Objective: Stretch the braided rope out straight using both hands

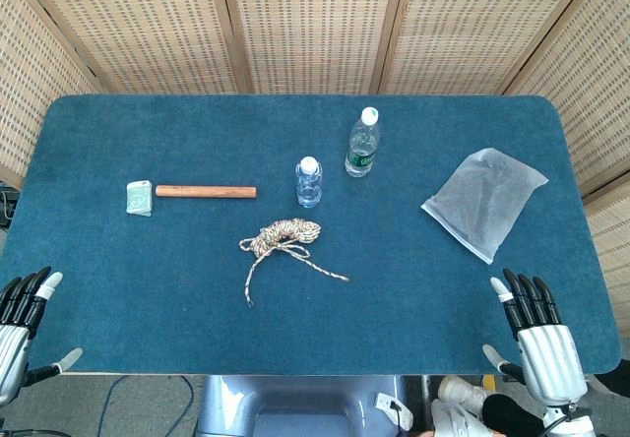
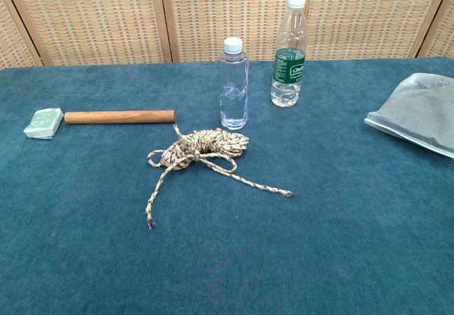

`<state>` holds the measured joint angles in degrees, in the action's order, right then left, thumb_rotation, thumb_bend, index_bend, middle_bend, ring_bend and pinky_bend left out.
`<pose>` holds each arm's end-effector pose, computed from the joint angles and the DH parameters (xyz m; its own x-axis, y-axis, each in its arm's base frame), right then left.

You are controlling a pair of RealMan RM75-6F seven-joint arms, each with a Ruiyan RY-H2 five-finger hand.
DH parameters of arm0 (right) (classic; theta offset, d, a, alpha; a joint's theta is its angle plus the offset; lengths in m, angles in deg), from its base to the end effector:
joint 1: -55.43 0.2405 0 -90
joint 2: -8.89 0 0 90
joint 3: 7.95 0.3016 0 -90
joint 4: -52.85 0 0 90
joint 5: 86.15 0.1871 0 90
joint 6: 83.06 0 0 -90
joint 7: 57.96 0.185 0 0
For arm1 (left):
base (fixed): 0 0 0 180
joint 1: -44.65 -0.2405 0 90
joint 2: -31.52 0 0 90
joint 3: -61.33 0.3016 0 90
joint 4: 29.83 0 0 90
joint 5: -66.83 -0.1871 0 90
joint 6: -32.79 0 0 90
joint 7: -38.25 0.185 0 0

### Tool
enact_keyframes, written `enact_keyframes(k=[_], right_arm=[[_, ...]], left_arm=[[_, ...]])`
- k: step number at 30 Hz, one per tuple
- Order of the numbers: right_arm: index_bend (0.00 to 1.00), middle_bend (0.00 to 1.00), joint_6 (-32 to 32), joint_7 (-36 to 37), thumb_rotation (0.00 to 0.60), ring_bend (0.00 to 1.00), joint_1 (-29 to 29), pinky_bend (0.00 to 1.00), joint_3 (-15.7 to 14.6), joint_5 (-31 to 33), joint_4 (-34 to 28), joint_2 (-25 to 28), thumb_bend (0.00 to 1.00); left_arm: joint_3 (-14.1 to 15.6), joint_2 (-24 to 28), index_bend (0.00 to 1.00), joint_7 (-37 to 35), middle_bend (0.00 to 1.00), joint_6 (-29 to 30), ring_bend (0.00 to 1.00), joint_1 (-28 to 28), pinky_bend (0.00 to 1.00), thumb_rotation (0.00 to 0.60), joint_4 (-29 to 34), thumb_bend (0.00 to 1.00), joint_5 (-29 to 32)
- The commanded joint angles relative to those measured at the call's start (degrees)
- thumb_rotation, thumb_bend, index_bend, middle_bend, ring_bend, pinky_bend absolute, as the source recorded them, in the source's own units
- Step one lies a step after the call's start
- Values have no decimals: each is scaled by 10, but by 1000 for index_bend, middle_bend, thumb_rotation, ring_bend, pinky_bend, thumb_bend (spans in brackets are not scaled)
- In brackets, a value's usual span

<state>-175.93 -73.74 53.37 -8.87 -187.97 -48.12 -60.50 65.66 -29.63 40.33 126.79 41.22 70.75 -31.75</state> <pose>-0.2820 -0.1681 0.1623 0.4170 0.0720 0.9060 -0.8930 -0.1532 0.4232 -0.3087 0.1512 0.2003 0.3375 0.0204 0.9411 0.9389 -0.0791 -0.3350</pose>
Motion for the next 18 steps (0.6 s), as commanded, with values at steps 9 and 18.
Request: enact_keyframes(k=[9,18], right_arm=[[98,0,122,41,600,0,75,0,13,26,-23,-7,0],[327,0,258,7,600,0,172,0,86,148,-43,-69,74]], left_arm=[[-7,-6,0,17,0,-7,0,3,0,600,5,82,11],[-14,-16,0,45,0,-26,0,11,0,600,11,82,29]])
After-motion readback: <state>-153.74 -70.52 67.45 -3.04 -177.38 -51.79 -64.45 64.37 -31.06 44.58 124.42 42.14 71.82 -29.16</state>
